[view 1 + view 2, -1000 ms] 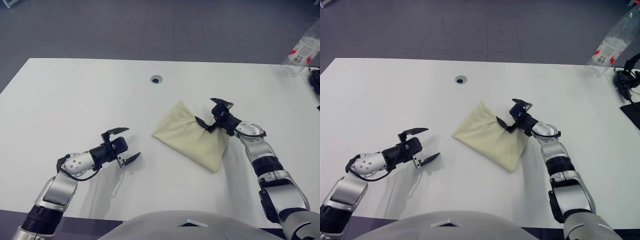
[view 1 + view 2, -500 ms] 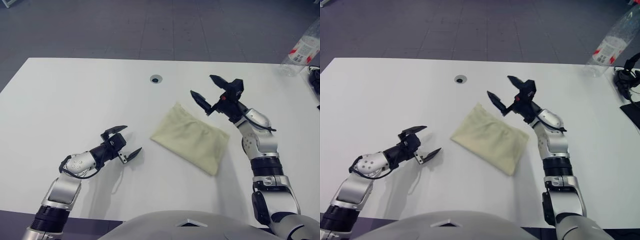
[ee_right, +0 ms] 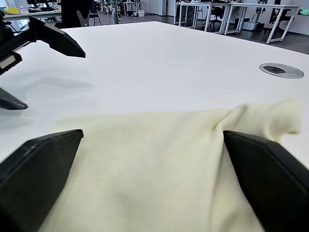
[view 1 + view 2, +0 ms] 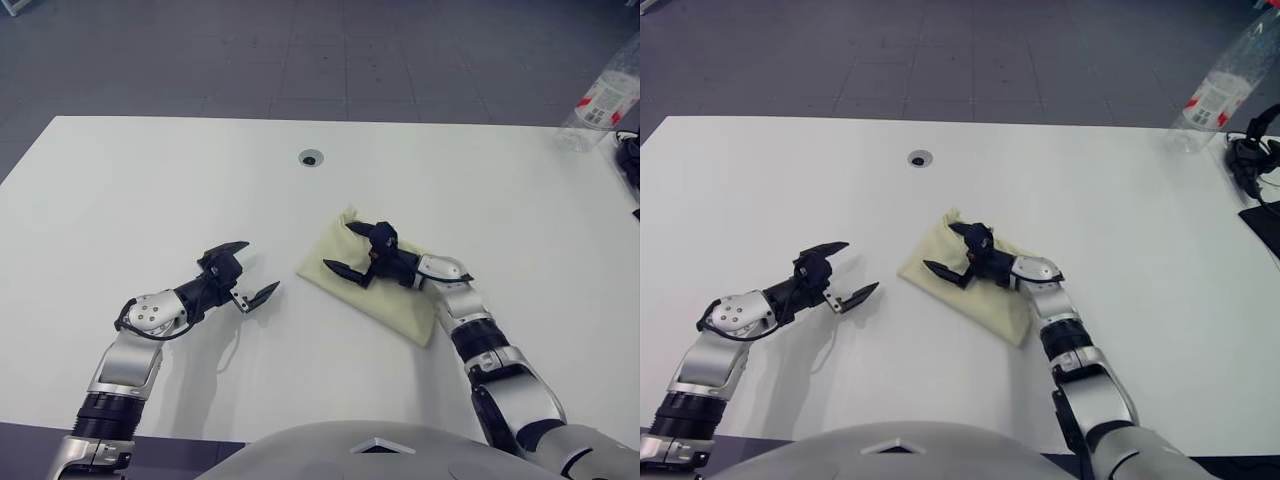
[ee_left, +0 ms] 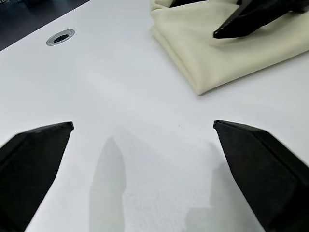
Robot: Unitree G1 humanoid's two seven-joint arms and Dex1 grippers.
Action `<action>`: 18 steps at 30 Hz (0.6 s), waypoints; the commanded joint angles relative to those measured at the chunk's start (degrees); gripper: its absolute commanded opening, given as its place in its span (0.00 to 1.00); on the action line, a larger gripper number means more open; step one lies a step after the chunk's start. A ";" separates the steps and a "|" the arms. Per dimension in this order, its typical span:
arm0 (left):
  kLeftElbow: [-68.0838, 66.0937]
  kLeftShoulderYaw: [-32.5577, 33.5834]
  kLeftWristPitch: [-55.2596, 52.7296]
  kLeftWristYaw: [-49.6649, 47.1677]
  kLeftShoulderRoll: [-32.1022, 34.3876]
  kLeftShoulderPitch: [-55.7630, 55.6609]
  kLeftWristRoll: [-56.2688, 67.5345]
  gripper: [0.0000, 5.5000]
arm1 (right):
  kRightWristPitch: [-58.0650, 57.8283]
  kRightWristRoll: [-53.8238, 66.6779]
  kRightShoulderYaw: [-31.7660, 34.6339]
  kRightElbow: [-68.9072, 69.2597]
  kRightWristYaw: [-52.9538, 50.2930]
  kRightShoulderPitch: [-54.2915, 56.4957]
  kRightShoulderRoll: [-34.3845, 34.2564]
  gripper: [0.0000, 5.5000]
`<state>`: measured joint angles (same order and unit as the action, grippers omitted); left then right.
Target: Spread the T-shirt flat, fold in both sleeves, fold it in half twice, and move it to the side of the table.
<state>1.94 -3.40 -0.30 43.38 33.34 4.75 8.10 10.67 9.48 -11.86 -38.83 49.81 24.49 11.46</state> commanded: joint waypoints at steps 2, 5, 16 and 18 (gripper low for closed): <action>0.16 -0.07 0.43 0.97 1.11 0.93 -0.84 0.98 | -2.32 -0.76 0.65 -5.37 1.90 -1.77 0.15 0.98; 0.40 0.06 0.40 1.00 1.11 1.19 -1.00 0.98 | -3.25 -1.01 0.12 -5.12 4.28 -4.05 1.27 0.98; 2.07 0.78 -0.02 0.97 1.39 2.31 -0.50 0.98 | 2.67 -1.93 11.17 -28.11 -21.79 -8.71 10.30 0.98; 2.17 1.27 0.16 1.10 1.75 3.11 -0.31 0.98 | 2.61 0.58 14.66 -30.60 -25.47 -9.39 11.78 0.98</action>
<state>3.06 -3.33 -0.17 44.14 33.52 6.67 8.05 20.62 11.34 -2.33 -53.58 36.20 26.02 16.74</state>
